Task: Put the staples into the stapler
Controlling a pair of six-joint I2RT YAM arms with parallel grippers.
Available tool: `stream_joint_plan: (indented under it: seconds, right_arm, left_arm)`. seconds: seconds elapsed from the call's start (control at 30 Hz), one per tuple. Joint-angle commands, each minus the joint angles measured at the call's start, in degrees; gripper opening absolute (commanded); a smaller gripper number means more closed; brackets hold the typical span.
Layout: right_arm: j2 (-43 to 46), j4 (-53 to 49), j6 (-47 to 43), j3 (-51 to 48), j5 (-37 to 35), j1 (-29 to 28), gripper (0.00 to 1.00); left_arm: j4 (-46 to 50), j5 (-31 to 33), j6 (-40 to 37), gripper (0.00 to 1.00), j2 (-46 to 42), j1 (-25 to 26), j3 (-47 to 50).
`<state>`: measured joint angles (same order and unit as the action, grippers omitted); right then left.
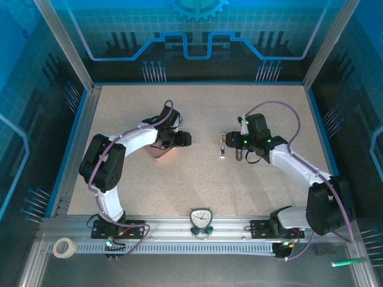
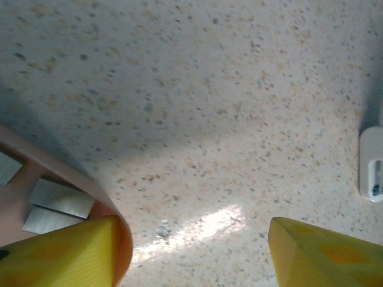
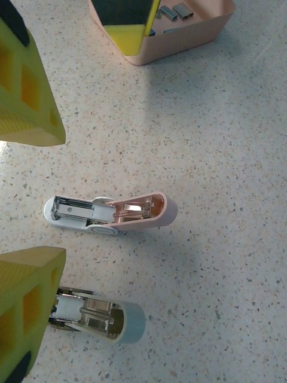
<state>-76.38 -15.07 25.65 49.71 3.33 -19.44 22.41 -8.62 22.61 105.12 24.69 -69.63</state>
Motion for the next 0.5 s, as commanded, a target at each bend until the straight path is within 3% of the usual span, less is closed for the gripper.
stream_joint_plan:
  seconds: [0.0, 0.47]
  right_arm:
    - [2.2, -2.1, -0.2, 2.6, 0.6, -0.4, 0.47]
    - [2.4, -8.7, 0.3, 6.0, -1.5, -0.4, 0.45]
  left_arm:
    - [1.0, -3.6, 0.9, 0.65, 0.5, 1.8, -1.2]
    - [-2.7, -10.3, 6.4, 0.6, 1.5, 13.0, -2.1]
